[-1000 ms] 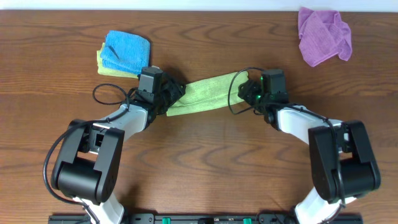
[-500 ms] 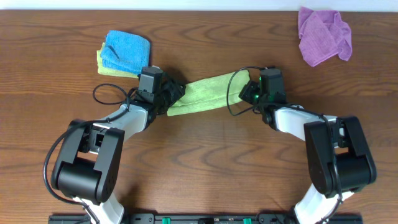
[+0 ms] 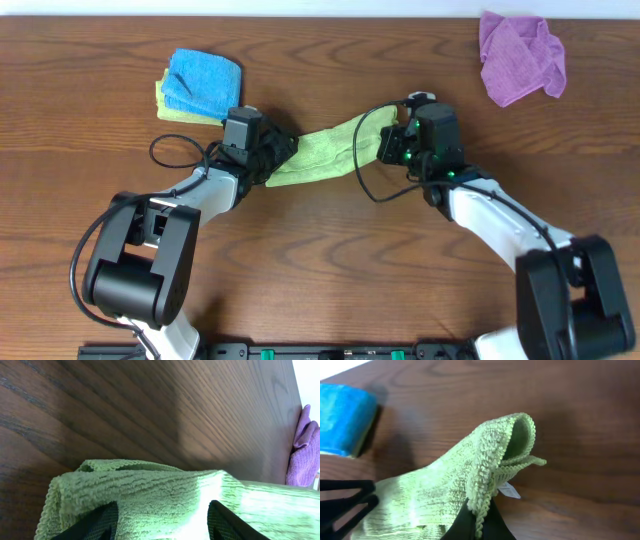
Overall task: Fold the cloth
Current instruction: 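Fold the right end of the strip over toward the left gripper, then release the folded cloth and retract the right gripper to rest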
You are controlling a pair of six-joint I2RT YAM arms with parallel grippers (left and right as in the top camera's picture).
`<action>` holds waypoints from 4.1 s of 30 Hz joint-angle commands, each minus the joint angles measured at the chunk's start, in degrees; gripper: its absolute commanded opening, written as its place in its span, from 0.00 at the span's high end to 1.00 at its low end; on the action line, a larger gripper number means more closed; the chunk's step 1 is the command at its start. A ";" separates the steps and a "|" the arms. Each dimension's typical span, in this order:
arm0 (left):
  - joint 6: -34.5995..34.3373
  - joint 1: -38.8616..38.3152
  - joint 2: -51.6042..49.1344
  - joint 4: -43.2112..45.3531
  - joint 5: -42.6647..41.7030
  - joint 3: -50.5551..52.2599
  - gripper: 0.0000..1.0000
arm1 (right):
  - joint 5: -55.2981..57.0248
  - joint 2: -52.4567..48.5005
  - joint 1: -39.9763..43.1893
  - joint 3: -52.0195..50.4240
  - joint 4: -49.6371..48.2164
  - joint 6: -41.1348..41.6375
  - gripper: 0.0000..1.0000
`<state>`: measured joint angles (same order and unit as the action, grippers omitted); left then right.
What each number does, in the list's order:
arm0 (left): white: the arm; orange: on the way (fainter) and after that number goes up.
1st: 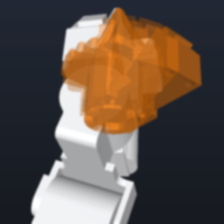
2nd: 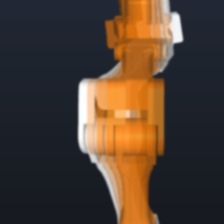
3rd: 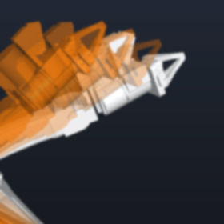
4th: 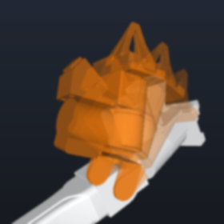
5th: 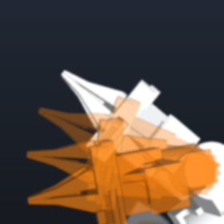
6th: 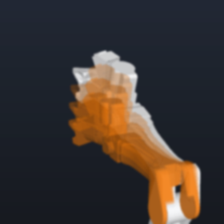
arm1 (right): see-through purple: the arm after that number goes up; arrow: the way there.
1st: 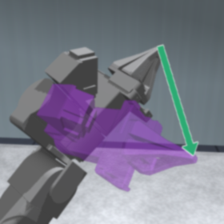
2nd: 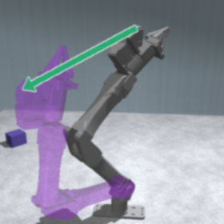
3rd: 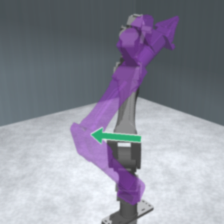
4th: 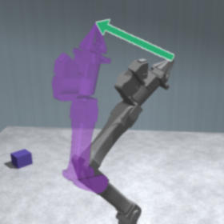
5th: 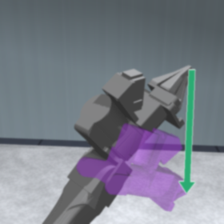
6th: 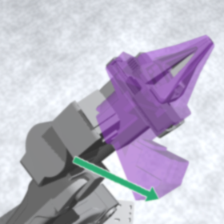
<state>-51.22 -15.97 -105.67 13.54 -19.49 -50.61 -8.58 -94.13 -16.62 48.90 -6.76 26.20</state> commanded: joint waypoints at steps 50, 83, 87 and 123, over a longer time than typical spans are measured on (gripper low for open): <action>16.09 14.60 12.81 -15.61 -5.03 -4.70 0.36 | -0.72 -10.21 -20.94 17.20 6.19 -11.28 0.99; 18.27 20.24 13.99 -22.34 -4.79 -4.70 0.36 | 0.02 -21.77 -25.64 25.68 5.22 -11.72 0.99; 18.27 20.24 13.99 -22.32 -4.76 -4.70 0.36 | -0.31 -22.43 -26.36 25.73 4.11 -11.69 0.56; 18.86 25.24 22.91 -37.66 -24.35 -4.68 0.05 | -15.89 39.52 15.82 2.51 50.69 -27.39 0.01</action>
<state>-33.52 9.65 -84.58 -23.27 -42.26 -54.52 -23.24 -60.18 -2.52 56.34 43.88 1.52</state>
